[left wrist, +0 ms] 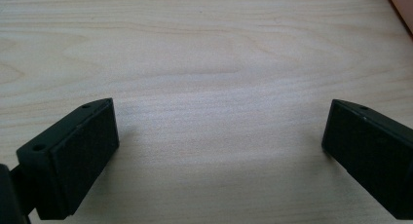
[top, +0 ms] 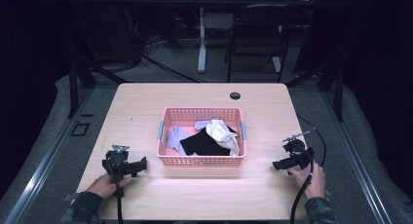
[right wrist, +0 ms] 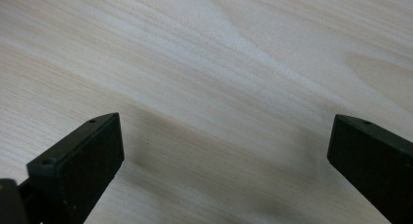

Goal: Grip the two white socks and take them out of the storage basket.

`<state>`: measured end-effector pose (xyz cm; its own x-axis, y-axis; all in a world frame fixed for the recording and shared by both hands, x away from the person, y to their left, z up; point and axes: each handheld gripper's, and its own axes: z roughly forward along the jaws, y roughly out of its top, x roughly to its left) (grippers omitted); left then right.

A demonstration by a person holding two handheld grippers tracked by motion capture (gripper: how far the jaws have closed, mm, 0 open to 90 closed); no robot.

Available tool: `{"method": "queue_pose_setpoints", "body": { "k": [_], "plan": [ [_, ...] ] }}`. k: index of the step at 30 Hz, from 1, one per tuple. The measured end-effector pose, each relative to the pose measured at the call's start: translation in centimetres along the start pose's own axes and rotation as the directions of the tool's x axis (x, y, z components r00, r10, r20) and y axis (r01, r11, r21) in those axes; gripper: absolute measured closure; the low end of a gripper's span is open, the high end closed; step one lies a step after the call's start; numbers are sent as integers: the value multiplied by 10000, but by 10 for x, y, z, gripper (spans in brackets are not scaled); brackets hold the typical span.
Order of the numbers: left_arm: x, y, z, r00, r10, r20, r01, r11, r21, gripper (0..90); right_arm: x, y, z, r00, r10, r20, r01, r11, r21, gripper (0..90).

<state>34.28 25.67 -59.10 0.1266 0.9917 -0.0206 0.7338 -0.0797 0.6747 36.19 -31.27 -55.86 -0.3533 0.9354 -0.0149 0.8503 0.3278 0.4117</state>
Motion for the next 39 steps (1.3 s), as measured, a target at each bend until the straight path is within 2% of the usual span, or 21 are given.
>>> {"method": "queue_pose_setpoints", "body": {
  "k": [1, 5, 6, 7, 11, 12, 15, 16, 17, 19, 27, 29, 37, 39],
  "plan": [
    [0, 0, 0, 10000, 0, 0, 0, 10000, 2, 0, 1, 0, 0, 9999, 134, -55, -135, 9998, -176, 0],
    [0, 0, 0, 10000, 2, 2, -2, 10000, 3, 0, 1, 2, -5, 9999, -9, -105, 8, 10000, -44, 0],
    [0, 0, 0, 10000, 0, 1, 0, 10000, 3, 0, 2, 3, -6, 9998, 23, -210, -26, 9999, -158, 0],
    [0, 0, 0, 10000, 3, 2, -3, 10000, 2, 0, 3, 2, -5, 9992, 255, -300, -269, 9986, -456, 0],
    [0, 0, 0, 10000, 1, 3, -1, 10000, 2, 0, 3, 6, -12, 9993, 53, -382, -62, 9997, -222, 0],
    [0, 0, 0, 10000, 1, 1, -1, 10000, 2, 0, 5, 7, -16, 9989, -5, -469, -14, 9992, -399, 0],
    [0, 0, 0, 10000, 7, 1, -7, 10000, 4, 0, 6, 8, -20, 9990, -9, -456, -13, 9989, -472, 0],
    [0, 0, 0, 10000, 0, 1, 0, 10000, 3, 0, 8, 9, -22, 9989, 42, -474, -74, 9977, -671, 0],
    [0, 0, 0, 10000, 4, 3, -4, 10000, 4, 0, 8, 11, -24, 9987, -93, -495, 67, 9987, -513, 0],
    [0, 0, 0, 10000, 0, 1, 0, 10000, 2, 0, 10, 15, -30, 9982, -128, -579, 83, 9971, -761, 0],
    [0, 0, 0, 10000, 3, 4, -3, 10000, 3, 0, 21, 27, -47, 9967, -476, -653, 402, 9931, -1100, 0],
    [0, 0, 0, 10000, 0, 1, 0, 10000, 1, 0, 25, 31, -55, 9951, -530, -830, 420, 9908, -1289, 0],
    [0, 0, 0, 10000, -1, 2, 1, 10000, 4, 0, 35, 45, -69, 9909, -859, -1034, 689, 9850, -1581, 0],
    [0, 0, 0, 10000, -1, 1, 1, 10000, 2, 0, 41, 53, -73, 9871, -1162, -1100, 990, 9835, -1512, 0]
  ]
}}
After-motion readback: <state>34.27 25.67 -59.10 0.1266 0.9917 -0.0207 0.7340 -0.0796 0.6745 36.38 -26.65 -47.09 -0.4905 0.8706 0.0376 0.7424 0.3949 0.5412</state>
